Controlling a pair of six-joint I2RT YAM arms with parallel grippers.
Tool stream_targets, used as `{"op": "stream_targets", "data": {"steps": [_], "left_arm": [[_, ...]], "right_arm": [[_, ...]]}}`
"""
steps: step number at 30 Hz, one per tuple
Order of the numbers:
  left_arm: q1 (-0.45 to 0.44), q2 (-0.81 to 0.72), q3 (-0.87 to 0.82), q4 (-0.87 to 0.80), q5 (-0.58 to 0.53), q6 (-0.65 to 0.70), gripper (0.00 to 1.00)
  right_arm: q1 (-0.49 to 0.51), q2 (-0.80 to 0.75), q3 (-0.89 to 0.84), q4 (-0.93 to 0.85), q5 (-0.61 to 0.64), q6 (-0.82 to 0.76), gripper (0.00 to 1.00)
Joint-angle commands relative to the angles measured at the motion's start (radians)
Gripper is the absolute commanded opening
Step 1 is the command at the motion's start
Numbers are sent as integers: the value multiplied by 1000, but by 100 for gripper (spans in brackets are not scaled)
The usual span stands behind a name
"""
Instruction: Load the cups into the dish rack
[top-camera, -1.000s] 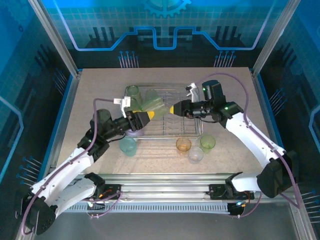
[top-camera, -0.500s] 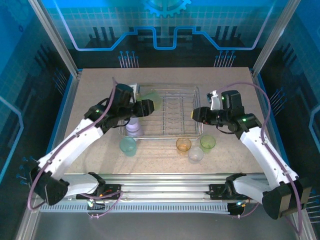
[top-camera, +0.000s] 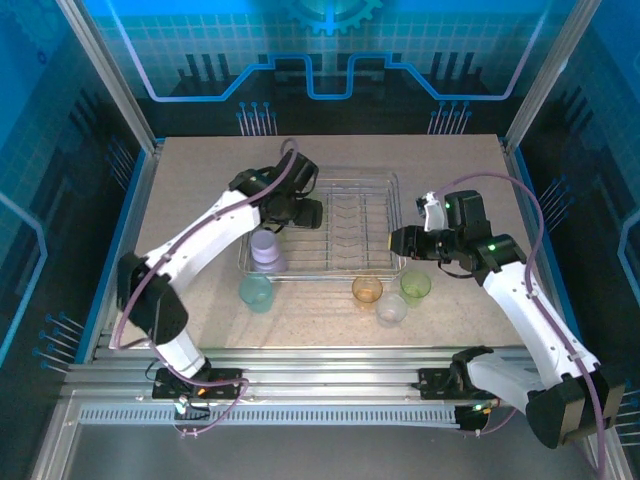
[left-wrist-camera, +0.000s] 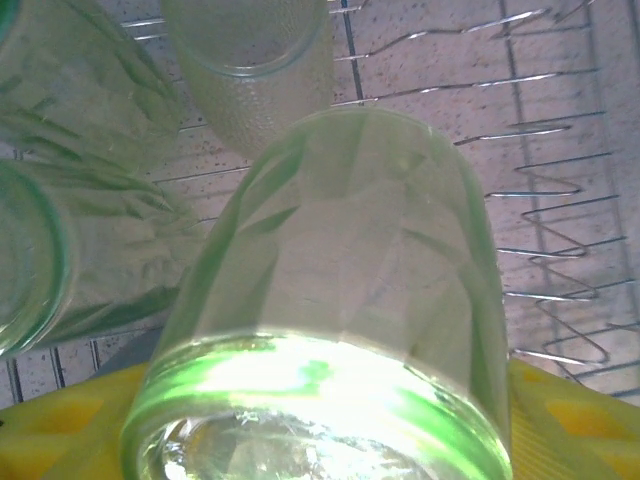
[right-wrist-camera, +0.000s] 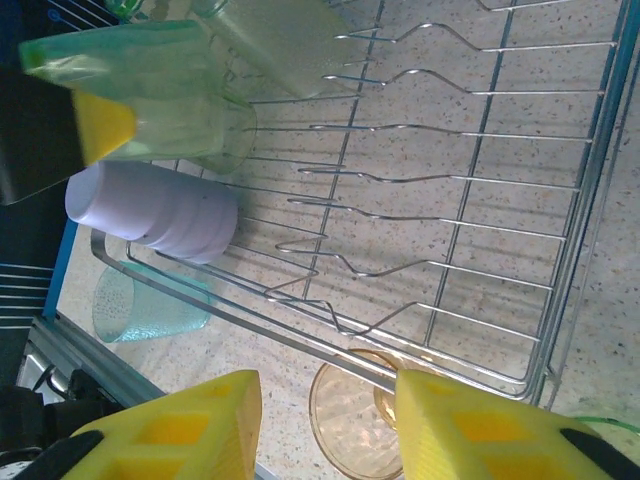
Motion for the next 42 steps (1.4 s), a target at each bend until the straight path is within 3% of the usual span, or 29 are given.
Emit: {"op": "stream_targets", "data": {"steps": [1, 13, 28, 42], "left_arm": [[-7, 70, 78, -108, -35, 59, 27], [-2, 269, 252, -196, -114, 130, 30], [39, 368, 316, -189, -86, 152, 34], [54, 421, 336, -172, -78, 166, 55]], "right_arm": [[-19, -15, -8, -34, 18, -40, 40], [-25, 8, -7, -34, 21, -55, 40], [-28, 17, -7, -45, 33, -68, 40], [-28, 9, -12, -50, 32, -52, 40]]}}
